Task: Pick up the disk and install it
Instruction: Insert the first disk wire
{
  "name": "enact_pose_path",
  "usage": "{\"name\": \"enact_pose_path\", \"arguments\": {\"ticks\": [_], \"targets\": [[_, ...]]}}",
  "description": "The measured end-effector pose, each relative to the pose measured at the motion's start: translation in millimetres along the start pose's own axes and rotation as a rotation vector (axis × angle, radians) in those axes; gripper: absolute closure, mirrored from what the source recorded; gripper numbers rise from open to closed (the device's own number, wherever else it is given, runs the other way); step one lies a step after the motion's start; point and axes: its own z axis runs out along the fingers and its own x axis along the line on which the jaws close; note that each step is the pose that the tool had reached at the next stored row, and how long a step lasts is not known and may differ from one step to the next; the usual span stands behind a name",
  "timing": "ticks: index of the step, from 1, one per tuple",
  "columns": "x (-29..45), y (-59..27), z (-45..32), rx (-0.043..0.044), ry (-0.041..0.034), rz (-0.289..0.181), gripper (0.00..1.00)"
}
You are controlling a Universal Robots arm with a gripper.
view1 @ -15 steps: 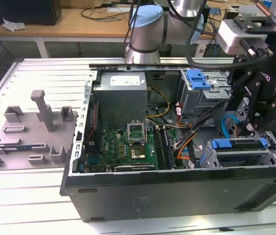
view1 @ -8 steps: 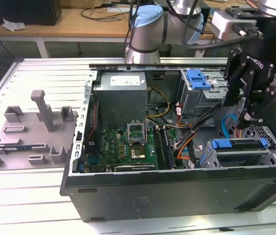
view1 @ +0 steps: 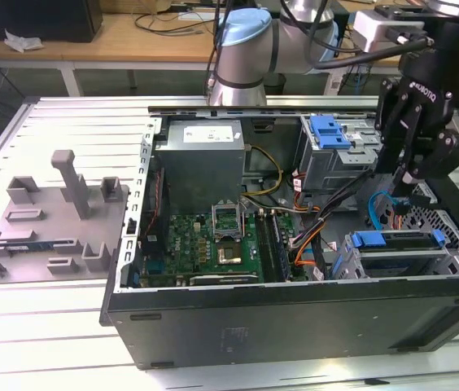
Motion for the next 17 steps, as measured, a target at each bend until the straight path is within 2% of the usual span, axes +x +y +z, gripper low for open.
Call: {"name": "enact_pose_path", "arguments": {"ticks": [6,8,17], "targets": [[-3.9,-15.7,-0.5,-0.0014,0.0006,0.000,0.51],[-7.6,-20.7,-1.0,-0.0015,0.0009,0.000,0.51],[-23.0,-28.0,-2.2,-0.0015,0.0008,0.000,0.51]]}}
